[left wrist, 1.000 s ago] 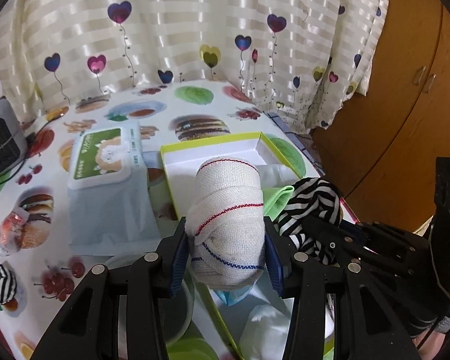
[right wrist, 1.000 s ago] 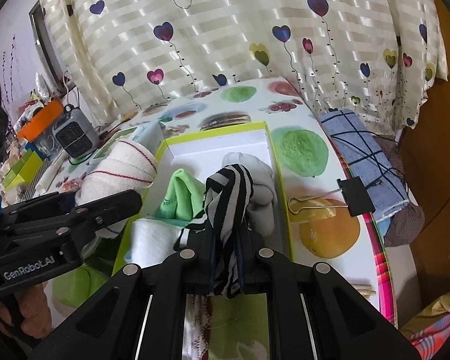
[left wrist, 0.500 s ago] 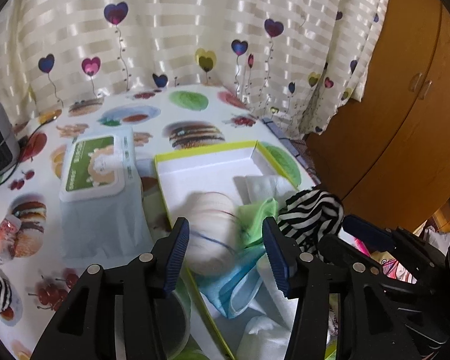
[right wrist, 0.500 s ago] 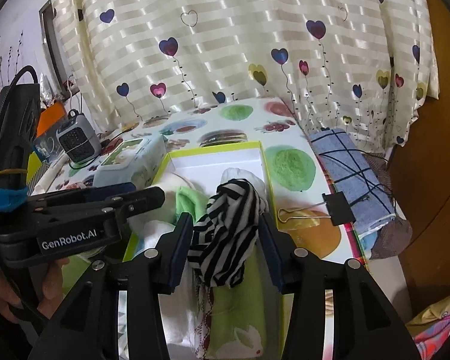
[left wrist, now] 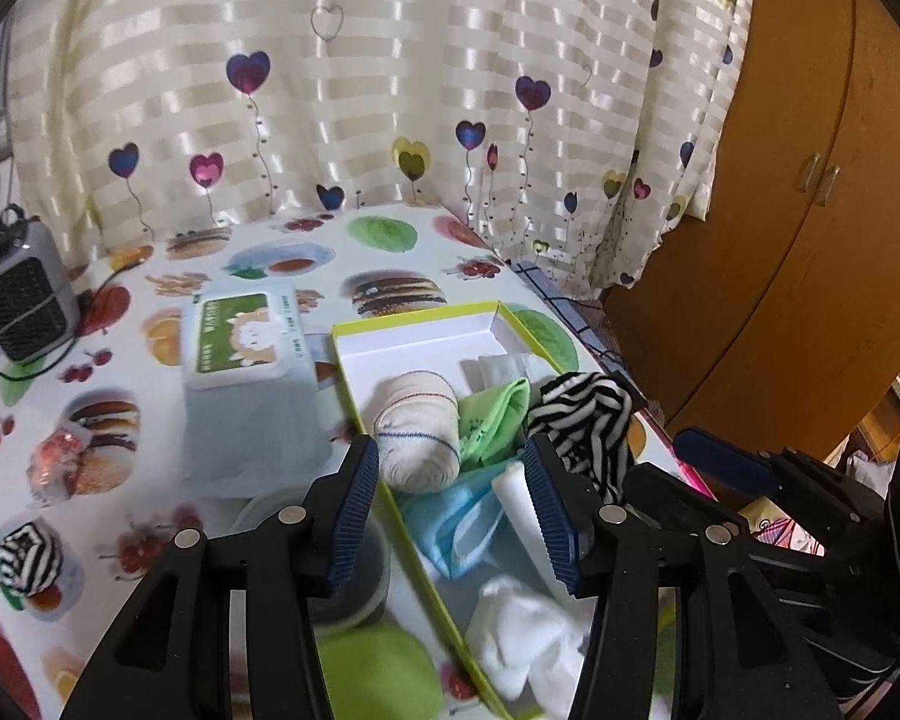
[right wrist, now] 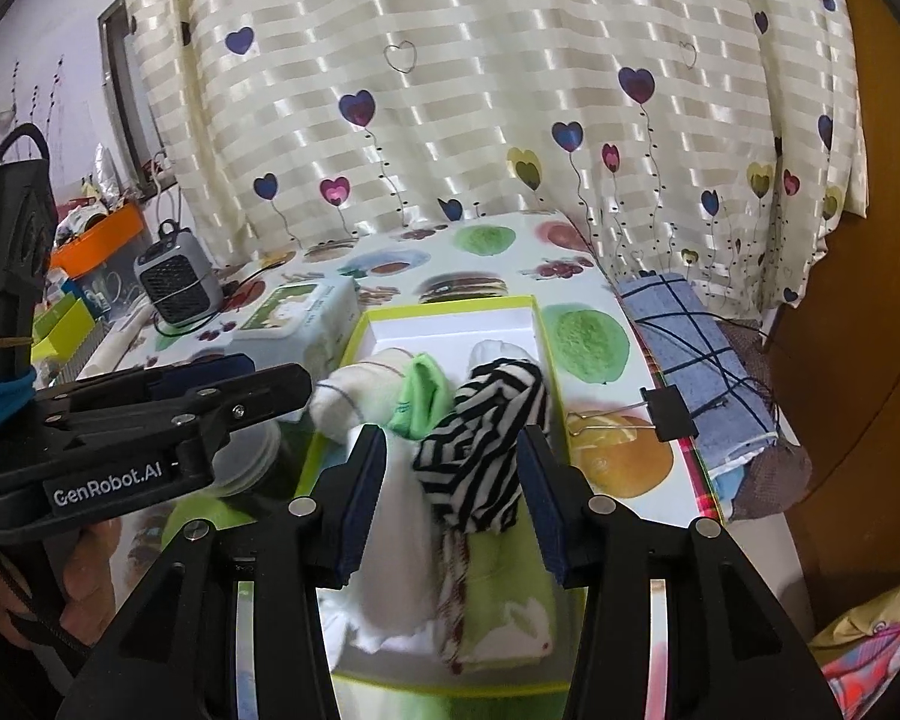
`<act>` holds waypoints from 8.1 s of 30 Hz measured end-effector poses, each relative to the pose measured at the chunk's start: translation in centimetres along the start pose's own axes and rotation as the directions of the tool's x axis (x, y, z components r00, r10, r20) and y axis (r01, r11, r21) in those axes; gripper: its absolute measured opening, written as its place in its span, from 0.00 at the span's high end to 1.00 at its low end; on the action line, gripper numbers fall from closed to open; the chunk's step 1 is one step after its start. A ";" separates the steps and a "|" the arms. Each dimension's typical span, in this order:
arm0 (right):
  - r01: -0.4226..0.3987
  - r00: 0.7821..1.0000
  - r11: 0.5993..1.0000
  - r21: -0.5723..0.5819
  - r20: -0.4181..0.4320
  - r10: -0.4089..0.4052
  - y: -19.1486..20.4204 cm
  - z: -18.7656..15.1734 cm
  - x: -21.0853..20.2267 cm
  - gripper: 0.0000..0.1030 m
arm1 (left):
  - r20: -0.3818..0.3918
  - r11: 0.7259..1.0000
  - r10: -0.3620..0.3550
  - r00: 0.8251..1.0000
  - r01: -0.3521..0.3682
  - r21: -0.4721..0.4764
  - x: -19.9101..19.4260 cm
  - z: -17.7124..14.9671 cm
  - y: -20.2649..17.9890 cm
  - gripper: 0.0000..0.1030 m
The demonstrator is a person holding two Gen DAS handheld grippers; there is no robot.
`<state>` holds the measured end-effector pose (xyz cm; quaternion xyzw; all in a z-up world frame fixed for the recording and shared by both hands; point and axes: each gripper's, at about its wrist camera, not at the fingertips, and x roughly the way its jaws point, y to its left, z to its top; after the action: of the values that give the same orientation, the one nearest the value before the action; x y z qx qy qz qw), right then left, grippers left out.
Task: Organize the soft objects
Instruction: 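Open left tool to drop bandage roll into box while right tool releases striped sock, then move both tools back from the box toward the remaining items, then grasp small black-and-white striped sock with left tool, then grasp clear plastic bag with orange contents with right tool, then carry striped sock and clear plastic bag with both tools to the box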
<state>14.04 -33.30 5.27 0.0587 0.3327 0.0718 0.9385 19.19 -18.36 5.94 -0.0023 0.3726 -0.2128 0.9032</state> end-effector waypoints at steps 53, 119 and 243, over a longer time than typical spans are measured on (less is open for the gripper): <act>-0.256 0.966 0.935 -0.245 -0.086 0.242 17.4 -2.4 -0.1 0.50 | -0.021 0.919 0.270 0.963 -0.264 -0.293 -10.8 -10.1 16.3 0.52; -0.255 0.938 0.947 -0.194 -0.287 0.194 28.3 2.8 19.8 0.50 | 0.022 0.852 0.342 0.939 -0.300 -0.429 -11.8 -11.2 26.3 0.85; -0.025 0.998 0.997 0.070 -0.057 0.029 -1.2 -2.2 0.4 0.71 | 0.037 0.999 0.045 0.998 -0.045 0.007 -3.9 -2.8 -0.2 0.85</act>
<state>13.12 -34.26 3.13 0.0935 0.3612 0.0747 0.9248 14.78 -16.62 6.57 0.0059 0.3550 -0.1939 0.9145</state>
